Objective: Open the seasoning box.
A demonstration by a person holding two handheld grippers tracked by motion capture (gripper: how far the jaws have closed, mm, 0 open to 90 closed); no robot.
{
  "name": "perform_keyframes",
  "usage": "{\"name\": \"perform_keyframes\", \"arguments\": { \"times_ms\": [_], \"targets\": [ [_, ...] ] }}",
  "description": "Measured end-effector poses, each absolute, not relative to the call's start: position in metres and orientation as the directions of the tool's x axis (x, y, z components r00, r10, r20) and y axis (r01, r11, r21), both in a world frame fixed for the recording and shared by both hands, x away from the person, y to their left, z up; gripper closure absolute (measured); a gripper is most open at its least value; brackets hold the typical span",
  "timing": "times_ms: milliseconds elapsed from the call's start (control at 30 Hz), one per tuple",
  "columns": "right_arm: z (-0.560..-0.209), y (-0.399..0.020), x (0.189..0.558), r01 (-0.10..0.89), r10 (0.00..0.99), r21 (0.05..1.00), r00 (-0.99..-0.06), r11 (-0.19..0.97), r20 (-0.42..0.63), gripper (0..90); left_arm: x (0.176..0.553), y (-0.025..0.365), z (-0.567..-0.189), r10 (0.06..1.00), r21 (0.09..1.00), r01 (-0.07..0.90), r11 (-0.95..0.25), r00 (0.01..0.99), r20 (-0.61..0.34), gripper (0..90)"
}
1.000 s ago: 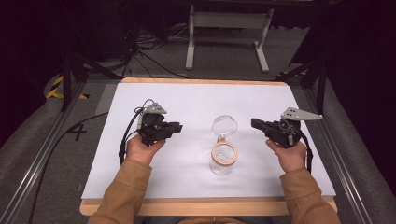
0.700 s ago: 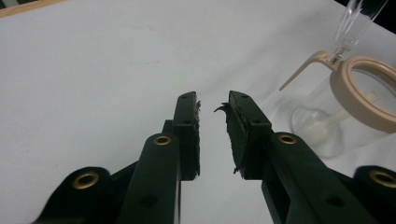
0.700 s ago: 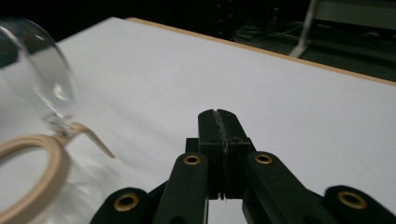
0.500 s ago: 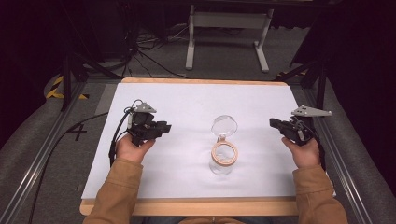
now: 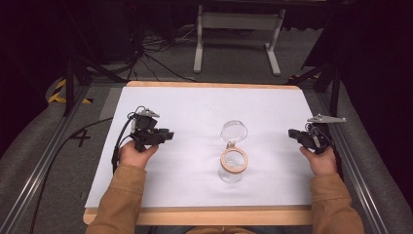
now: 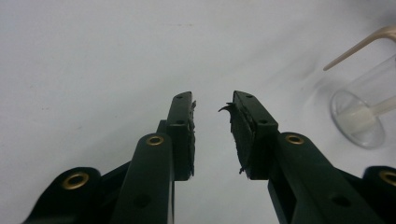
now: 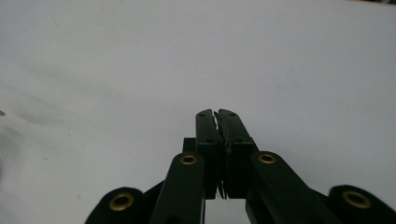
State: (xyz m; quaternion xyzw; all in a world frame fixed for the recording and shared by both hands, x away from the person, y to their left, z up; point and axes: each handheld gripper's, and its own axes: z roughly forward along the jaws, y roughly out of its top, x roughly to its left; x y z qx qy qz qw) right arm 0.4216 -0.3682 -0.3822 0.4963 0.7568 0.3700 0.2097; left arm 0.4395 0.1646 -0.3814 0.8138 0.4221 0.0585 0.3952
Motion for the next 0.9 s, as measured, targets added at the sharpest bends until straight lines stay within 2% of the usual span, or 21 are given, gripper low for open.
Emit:
{"name": "perform_keyframes", "arguments": {
  "times_ms": [467,900],
  "targets": [
    [-0.412,-0.372,0.432,0.688,0.918,0.690,-0.387,0.223,0.089,85.2,0.451,0.166,-0.408,0.763,0.609,0.704,-0.365,0.601,-0.238,68.9],
    [-0.427,-0.351,0.434,0.699,0.898,0.652,-0.435,0.293,0.063,82.6,0.451,0.165,-0.407,0.745,0.620,0.696,-0.361,0.616,-0.257,67.3]
  ]
}}
